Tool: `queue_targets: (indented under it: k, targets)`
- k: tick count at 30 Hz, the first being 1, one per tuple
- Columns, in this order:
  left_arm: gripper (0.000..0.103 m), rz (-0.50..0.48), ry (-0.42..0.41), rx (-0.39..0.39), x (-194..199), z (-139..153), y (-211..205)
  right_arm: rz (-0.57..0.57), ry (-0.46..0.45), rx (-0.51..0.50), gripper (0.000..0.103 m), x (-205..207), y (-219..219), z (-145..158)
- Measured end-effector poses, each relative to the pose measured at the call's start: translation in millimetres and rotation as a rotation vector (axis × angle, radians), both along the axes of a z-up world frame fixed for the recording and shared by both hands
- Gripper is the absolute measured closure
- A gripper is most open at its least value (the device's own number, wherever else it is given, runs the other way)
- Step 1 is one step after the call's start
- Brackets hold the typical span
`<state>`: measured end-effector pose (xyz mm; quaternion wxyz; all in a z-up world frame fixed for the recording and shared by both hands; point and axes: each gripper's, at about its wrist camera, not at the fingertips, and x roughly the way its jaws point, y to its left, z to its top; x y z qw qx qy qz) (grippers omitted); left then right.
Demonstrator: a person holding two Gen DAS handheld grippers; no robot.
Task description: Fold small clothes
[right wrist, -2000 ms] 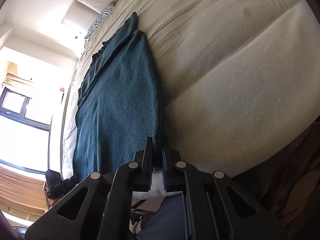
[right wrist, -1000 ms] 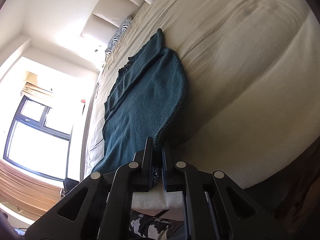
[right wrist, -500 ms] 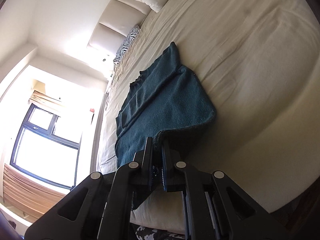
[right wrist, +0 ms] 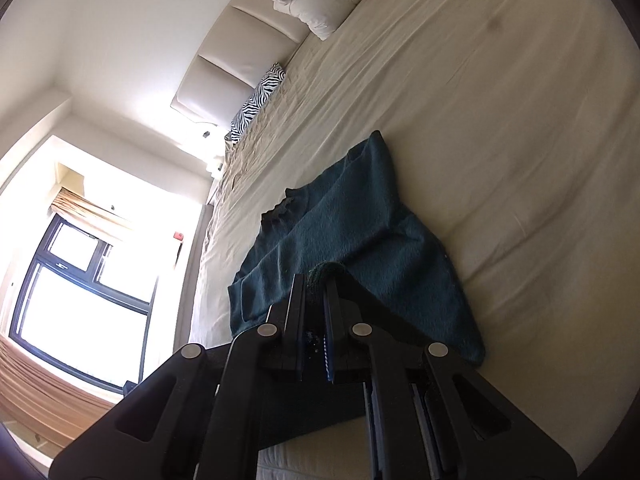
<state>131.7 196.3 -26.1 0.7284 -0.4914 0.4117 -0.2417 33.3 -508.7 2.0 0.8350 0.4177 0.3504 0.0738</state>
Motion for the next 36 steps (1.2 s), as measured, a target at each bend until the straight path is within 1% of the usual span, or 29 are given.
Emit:
queue_targets:
  k: [1, 2, 4, 5, 6, 8, 11, 13, 16, 18, 19, 22, 24, 26, 28, 31, 32, 34, 36]
  targets:
    - [0.101, -0.006, 0.001, 0.013, 2.2, 0.0, -1.3, 0.003, 0.009, -0.001, 0.097, 9.5, 0.7, -2.1]
    - [0.101, -0.017, -0.014, 0.044, 1.6, 2.6, -4.2, 0.005, 0.017, -0.002, 0.097, 16.1, 3.2, -5.1]
    - [0.1, -0.055, -0.024, 0.133, -5.2, 3.0, -13.4, 0.022, 0.018, -0.008, 0.097, 21.7, 10.0, -9.2]
    - [0.083, -0.077, -0.006, 0.159, -10.7, -3.2, -17.7, 0.028, 0.018, -0.01, 0.097, 19.0, 12.1, -10.6]
    - [0.054, -0.097, 0.02, 0.173, -18.9, -11.2, -19.6, 0.032, 0.017, -0.009, 0.096, 13.4, 14.2, -13.6]
    - [0.029, -0.099, 0.074, 0.195, -42.1, -31.2, -18.8, 0.029, 0.021, -0.01, 0.097, -4.3, 15.5, -19.2]
    - [0.028, -0.15, 0.165, 0.156, -79.7, -63.0, -22.7, 0.021, 0.02, 0.0, 0.097, -44.8, 14.9, -27.5]
    - [0.028, -0.17, 0.215, 0.131, -105.8, -78.2, -26.0, 0.004, 0.019, 0.009, 0.097, -74.6, 11.2, -32.5]
    - [0.027, -0.172, 0.229, 0.054, -134.8, -81.6, -27.4, -0.034, 0.012, 0.036, 0.096, -115.8, 0.7, -35.6]
    - [0.025, -0.18, 0.24, -0.004, -143.4, -82.2, -31.6, -0.047, 0.013, 0.035, 0.096, -135.3, -3.9, -37.5]
    - [0.024, -0.186, 0.248, -0.016, -146.8, -82.2, -34.3, -0.052, 0.009, 0.035, 0.096, -143.7, -5.3, -36.7]
    - [0.024, -0.223, 0.257, 0.006, -155.3, -79.0, -48.6, -0.061, 0.0, 0.037, 0.096, -162.3, -8.6, -35.0]
    - [0.024, -0.238, 0.27, 0.014, -160.7, -81.0, -54.6, -0.059, 0.005, 0.016, 0.096, -172.7, -6.0, -36.0]
    - [0.025, -0.221, 0.289, 0.06, -166.0, -87.1, -54.9, -0.056, 0.014, 0.008, 0.096, -180.6, -4.7, -41.0]
    - [0.029, -0.191, 0.289, 0.116, -169.6, -87.4, -52.2, -0.066, 0.025, 0.012, 0.096, -186.7, -4.2, -45.4]
    - [0.029, -0.18, 0.253, 0.192, -170.8, -77.8, -48.4, -0.074, 0.031, 0.019, 0.096, -193.2, -5.4, -49.4]
    - [0.029, -0.179, 0.242, 0.206, -170.2, -75.9, -48.5, -0.074, 0.033, 0.016, 0.096, -195.0, -5.9, -50.2]
    - [0.028, -0.186, 0.225, 0.191, -168.2, -79.9, -49.1, -0.076, 0.031, 0.021, 0.096, -196.7, -6.2, -50.9]
    - [0.027, -0.186, 0.199, 0.16, -165.1, -90.0, -47.7, -0.074, 0.029, 0.025, 0.096, -196.3, -6.0, -51.9]
